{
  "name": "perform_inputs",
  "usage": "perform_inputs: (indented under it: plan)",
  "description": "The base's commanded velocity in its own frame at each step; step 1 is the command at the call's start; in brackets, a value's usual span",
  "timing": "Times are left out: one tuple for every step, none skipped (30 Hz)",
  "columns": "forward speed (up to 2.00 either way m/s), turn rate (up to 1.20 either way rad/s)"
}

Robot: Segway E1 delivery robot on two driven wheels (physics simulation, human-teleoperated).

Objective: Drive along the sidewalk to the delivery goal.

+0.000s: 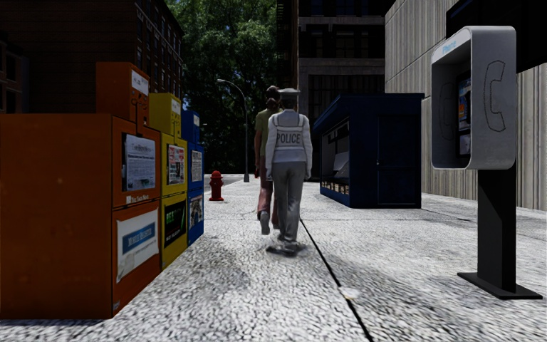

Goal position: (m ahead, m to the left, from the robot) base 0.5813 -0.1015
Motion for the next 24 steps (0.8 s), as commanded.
perform_inputs:
  plan:
    - [0.00,0.00]
    - [0.00,0.00]
    - [0.00,0.00]
    - [0.00,0.00]
    - [0.00,0.00]
    - [0.00,0.00]
    - [0.00,0.00]
    - [0.00,0.00]
    - [0.00,0.00]
    - [0.00,0.00]
    - [0.00,0.00]
    - [0.00,0.00]
    - [0.00,0.00]
    - [0.00,0.00]
    - [0.00,0.00]
    - [0.00,0.00]
    - [0.00,0.00]
    - [0.00,0.00]
    - [0.00,0.00]
    - [0.00,0.00]
    - [0.00,0.00]
    - [0.00,0.00]
    - [0.00,0.00]
    - [0.00,0.00]
